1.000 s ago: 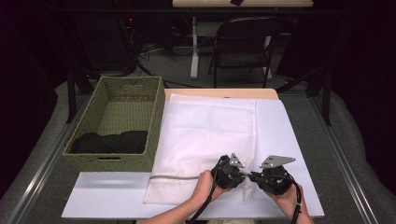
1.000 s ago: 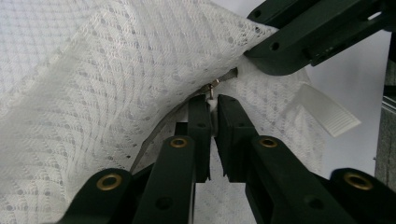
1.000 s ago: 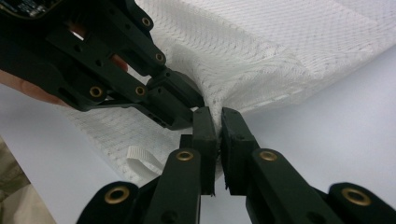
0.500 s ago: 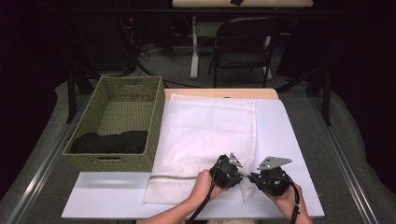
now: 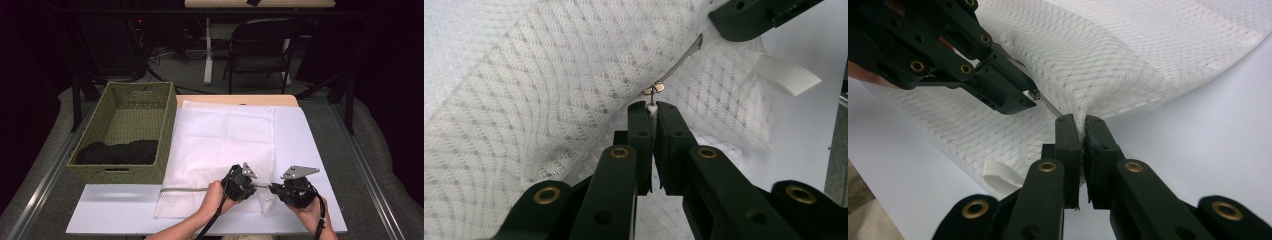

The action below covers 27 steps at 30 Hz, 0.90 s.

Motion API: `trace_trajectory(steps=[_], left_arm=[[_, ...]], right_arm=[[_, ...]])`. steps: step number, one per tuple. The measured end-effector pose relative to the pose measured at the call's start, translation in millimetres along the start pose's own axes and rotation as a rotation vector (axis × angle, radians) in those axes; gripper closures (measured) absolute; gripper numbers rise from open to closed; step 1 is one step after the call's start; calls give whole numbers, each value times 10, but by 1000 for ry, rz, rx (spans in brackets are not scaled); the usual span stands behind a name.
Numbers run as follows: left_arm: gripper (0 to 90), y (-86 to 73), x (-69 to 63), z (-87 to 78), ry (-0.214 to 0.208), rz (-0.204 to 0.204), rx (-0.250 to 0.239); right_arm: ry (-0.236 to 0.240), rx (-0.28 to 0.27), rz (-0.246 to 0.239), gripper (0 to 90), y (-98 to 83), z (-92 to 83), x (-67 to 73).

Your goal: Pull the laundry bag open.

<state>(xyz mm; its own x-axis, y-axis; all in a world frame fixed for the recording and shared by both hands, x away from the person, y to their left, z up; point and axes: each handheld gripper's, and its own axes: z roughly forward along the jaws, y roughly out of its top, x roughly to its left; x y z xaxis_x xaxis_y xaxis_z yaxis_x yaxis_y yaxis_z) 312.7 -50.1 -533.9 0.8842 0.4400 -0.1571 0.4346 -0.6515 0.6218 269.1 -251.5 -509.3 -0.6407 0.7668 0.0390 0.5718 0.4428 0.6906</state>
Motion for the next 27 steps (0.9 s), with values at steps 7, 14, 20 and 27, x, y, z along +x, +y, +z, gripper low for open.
trace_trajectory(steps=[7,14,20,27], left_arm=[[835,-59,53,12,-10,-29,-11],[860,-58,48,9,-7,-16,-1],[862,-104,107,-25,8,-38,-2],[861,-160,144,-64,29,-43,7]], right_arm=[[9,7,-25,861,-9,22,24],[12,6,-22,861,-8,18,29],[3,4,-19,861,-13,13,17],[-1,9,-11,861,-16,19,8]])
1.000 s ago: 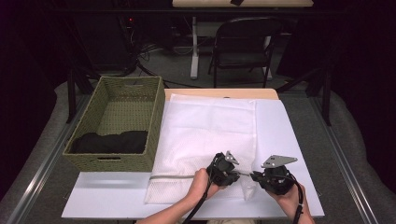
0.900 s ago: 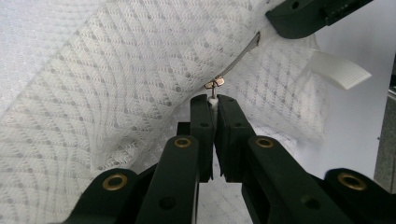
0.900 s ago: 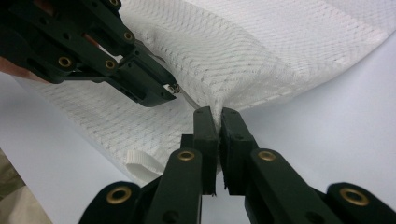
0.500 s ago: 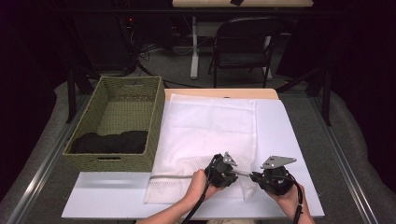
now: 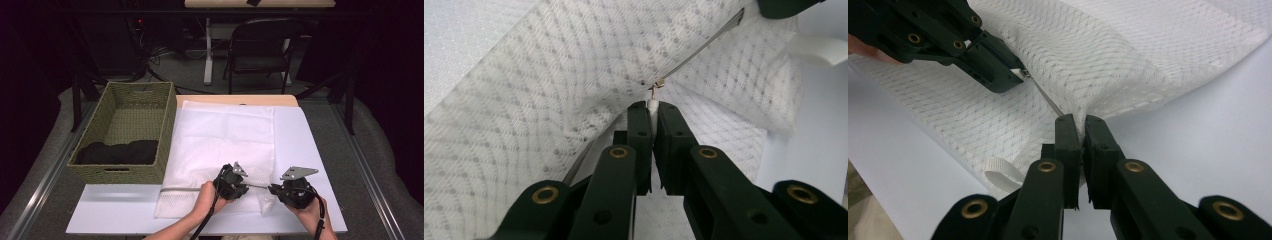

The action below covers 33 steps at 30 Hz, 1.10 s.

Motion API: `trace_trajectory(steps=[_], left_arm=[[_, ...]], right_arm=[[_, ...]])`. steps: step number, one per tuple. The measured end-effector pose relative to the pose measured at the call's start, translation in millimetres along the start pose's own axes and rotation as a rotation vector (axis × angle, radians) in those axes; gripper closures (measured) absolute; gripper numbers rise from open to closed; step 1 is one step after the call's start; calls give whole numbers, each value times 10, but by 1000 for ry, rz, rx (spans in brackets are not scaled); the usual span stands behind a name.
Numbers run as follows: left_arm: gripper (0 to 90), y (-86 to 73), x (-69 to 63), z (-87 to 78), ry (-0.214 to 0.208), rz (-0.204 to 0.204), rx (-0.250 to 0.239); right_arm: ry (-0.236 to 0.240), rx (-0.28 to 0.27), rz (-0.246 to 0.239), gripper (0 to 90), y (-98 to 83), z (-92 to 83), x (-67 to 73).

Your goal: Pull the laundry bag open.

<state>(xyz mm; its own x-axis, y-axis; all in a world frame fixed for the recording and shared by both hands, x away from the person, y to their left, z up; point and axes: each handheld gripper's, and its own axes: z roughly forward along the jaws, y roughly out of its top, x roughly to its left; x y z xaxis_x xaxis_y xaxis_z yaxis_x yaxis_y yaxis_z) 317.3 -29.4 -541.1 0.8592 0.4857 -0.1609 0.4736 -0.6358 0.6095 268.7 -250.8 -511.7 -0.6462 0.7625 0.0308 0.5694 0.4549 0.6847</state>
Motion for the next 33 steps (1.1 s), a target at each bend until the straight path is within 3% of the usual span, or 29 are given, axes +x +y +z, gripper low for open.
trace_trajectory(steps=[7,33], left_arm=[[861,-46,31,-16,-17,-17,-5],[861,-265,157,-154,16,-38,15]], right_arm=[[2,2,-6,861,0,4,-1],[-10,12,-1,861,-9,1,-19]])
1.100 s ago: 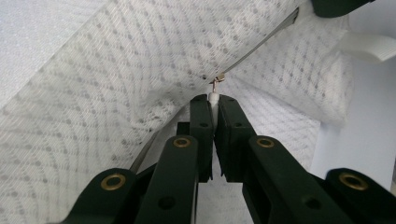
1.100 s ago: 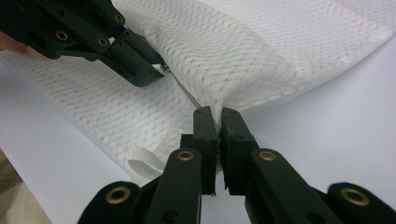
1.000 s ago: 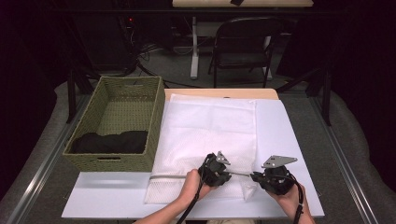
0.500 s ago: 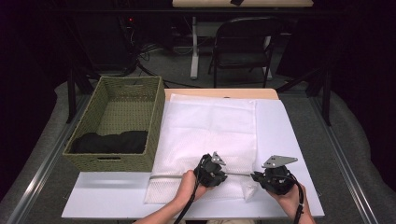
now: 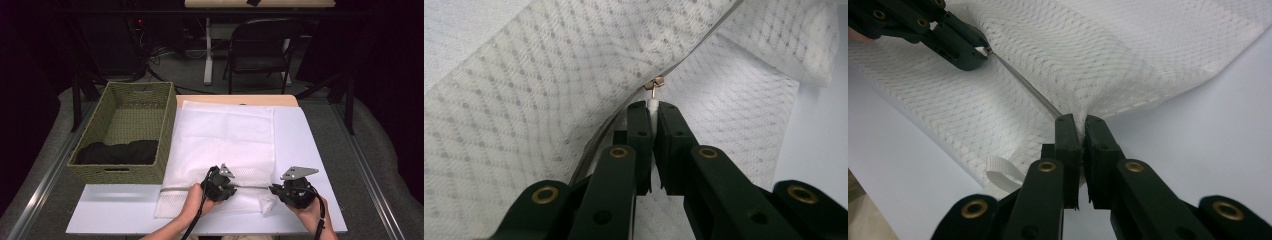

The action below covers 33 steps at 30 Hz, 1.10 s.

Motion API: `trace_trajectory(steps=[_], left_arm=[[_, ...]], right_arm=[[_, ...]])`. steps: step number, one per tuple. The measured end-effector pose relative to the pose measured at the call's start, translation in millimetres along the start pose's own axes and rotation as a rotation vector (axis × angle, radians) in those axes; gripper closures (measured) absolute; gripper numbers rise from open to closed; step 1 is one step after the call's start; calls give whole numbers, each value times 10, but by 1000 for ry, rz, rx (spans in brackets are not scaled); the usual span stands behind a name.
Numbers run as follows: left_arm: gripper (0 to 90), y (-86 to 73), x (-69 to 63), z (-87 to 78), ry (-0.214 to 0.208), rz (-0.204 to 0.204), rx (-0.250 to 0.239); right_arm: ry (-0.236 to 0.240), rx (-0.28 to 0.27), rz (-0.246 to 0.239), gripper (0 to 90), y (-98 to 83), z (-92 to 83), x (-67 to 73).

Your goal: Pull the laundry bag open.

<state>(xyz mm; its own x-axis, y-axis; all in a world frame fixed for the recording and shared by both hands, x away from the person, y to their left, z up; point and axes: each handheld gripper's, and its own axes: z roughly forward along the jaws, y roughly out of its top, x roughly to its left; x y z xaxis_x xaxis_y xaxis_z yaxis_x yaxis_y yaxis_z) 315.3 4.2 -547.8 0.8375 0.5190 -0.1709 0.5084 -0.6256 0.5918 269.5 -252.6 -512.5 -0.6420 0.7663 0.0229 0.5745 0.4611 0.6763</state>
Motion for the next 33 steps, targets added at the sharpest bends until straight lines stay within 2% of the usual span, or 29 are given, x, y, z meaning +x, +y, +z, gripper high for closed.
trace_trajectory(steps=[4,17,33], left_arm=[[861,-28,13,-22,3,-5,-2],[861,-120,43,-92,4,-16,-4],[862,-216,85,-185,28,-18,4]], right_arm=[[-1,4,11,861,-2,0,1],[-18,3,4,861,0,0,-2],[-30,5,8,861,-4,1,-24]])
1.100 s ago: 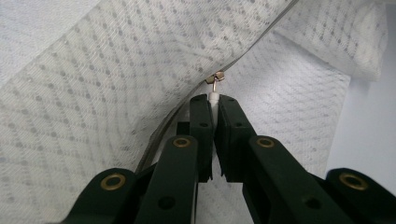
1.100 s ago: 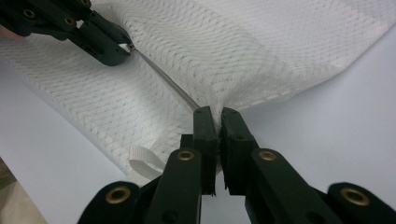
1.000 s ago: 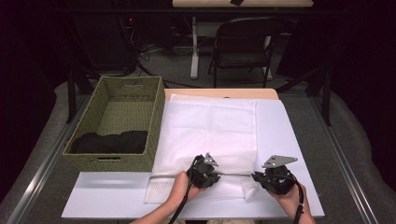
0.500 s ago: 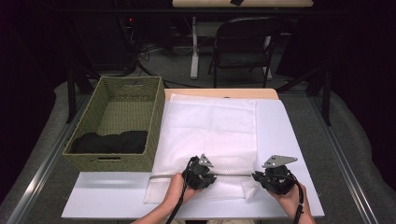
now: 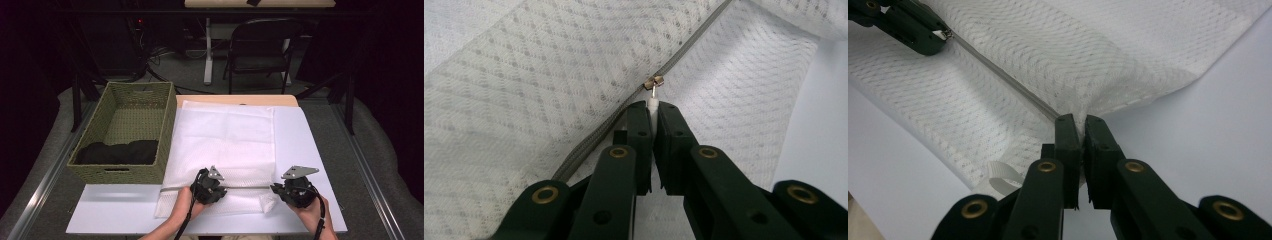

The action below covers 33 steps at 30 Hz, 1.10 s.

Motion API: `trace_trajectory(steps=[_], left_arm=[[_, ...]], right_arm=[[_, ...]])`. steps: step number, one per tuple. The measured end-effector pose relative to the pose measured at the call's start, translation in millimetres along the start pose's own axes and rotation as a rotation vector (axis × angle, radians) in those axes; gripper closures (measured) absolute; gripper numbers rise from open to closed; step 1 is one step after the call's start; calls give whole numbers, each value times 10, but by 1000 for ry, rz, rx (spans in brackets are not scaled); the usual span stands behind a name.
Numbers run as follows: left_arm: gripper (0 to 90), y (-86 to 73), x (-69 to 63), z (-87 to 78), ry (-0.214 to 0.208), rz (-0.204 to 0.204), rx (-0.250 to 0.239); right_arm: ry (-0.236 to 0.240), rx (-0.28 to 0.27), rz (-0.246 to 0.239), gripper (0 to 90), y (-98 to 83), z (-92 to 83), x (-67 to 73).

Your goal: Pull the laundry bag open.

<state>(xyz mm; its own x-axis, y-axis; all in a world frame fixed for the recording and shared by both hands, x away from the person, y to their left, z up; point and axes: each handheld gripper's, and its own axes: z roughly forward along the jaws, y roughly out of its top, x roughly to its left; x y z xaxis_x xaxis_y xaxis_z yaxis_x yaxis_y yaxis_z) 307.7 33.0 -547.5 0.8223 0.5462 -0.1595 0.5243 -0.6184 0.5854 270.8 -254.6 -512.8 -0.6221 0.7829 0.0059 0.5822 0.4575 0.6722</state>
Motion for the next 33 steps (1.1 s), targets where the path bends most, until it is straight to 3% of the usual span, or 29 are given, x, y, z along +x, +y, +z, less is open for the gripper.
trace_trajectory(steps=[18,33], left_arm=[[861,-126,93,-133,26,-10,17],[861,-275,187,-253,42,-54,8]], right_arm=[[-5,8,17,860,-8,-10,-21],[-10,13,22,860,-11,-9,-23]])
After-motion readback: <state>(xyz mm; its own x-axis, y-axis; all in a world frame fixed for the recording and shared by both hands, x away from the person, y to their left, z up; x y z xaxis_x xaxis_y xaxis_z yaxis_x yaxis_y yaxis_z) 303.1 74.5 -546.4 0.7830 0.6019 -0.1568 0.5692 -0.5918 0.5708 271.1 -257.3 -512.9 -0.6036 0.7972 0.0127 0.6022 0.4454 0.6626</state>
